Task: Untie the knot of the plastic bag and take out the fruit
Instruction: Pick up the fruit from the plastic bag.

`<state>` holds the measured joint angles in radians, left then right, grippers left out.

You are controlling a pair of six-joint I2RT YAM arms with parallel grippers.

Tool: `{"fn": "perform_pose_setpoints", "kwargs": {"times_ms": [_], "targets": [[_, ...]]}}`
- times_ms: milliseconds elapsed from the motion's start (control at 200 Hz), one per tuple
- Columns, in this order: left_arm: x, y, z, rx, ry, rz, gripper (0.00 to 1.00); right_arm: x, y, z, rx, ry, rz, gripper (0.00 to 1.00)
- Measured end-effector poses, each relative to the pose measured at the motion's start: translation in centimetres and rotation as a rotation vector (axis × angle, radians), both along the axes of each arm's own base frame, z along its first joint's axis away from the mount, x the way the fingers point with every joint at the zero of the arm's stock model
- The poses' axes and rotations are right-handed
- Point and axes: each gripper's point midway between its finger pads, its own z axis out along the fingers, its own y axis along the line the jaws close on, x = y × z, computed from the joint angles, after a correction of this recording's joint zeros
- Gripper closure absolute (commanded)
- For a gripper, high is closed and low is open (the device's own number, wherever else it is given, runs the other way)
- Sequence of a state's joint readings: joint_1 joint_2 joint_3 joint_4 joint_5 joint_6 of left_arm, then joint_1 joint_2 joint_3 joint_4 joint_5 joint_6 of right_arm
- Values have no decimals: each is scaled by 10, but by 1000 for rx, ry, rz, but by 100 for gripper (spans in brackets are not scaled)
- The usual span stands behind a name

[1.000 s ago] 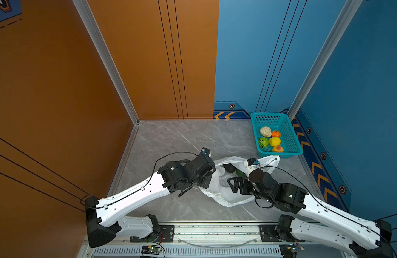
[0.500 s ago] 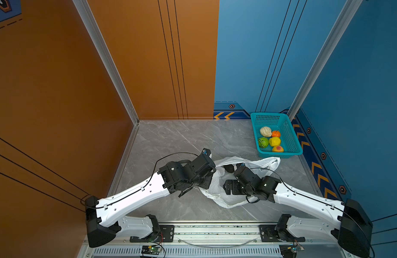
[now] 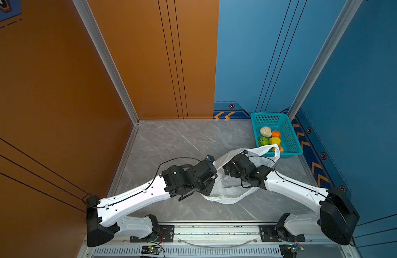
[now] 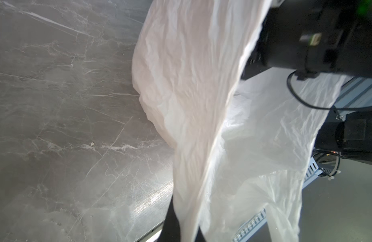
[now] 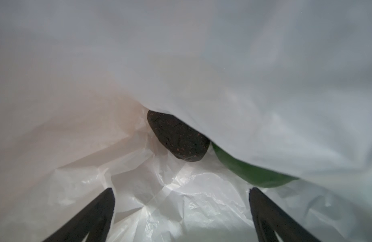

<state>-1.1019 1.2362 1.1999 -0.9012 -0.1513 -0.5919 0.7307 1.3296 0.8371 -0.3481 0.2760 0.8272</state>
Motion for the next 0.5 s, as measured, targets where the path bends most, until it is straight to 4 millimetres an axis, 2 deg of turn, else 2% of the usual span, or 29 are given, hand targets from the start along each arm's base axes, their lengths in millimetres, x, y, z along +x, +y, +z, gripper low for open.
{"fn": "perform_pose_setpoints", "kwargs": {"times_ms": [75, 165, 391, 501], "targets": [[-5, 3, -11, 25, 19, -10, 100, 1, -8, -2, 4, 1, -30, 0], [-8, 2, -13, 33, 22, -20, 100, -1, -8, -10, 29, 18, -42, 0], [-2, -10, 4, 10, -9, -52, 100, -7, 23, -14, 195, 39, -69, 1], [-1, -15, 3, 14, -11, -68, 100, -5, 26, -19, 282, 40, -141, 4]]}}
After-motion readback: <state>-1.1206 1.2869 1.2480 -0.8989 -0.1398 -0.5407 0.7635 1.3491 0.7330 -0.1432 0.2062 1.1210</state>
